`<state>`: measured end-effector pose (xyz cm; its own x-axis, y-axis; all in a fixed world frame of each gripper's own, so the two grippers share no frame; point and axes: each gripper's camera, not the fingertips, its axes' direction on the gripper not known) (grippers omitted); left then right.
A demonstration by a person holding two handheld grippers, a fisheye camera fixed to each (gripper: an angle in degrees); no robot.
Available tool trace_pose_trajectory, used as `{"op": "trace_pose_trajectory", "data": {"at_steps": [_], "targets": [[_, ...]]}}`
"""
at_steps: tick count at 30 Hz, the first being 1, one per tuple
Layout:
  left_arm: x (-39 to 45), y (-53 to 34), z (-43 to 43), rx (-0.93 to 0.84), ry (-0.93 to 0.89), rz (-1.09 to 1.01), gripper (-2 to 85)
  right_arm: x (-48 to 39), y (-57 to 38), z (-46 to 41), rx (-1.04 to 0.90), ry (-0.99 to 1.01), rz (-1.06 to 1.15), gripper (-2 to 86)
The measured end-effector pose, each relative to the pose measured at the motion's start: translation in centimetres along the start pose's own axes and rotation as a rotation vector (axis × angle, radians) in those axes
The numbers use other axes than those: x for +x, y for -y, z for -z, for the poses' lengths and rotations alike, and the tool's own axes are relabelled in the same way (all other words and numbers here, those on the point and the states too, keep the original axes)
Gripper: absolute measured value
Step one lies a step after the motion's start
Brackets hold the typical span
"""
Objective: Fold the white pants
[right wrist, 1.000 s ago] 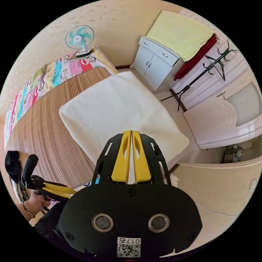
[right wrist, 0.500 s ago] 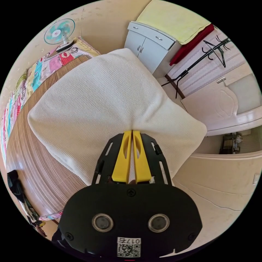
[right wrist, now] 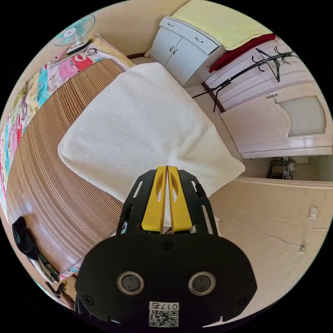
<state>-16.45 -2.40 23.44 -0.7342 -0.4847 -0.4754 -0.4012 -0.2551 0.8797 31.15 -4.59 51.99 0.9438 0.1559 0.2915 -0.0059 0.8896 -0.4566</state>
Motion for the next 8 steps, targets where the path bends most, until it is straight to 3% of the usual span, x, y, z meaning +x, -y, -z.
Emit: {"op": "trace_pose_trajectory", "data": {"at_steps": [3, 8], "targets": [[-2.2, -2.6, 1.3, 0.047, 0.064, 0.010, 8.6, 0.0, -4.1, 0.5, 0.068, 0.093, -0.092, 0.2], [-4.2, -7.9, 7.7, 0.373, 0.074, -0.011, 8.8, -3.0, -15.0, -2.6, 0.096, 0.328, -0.054, 0.3]]}}
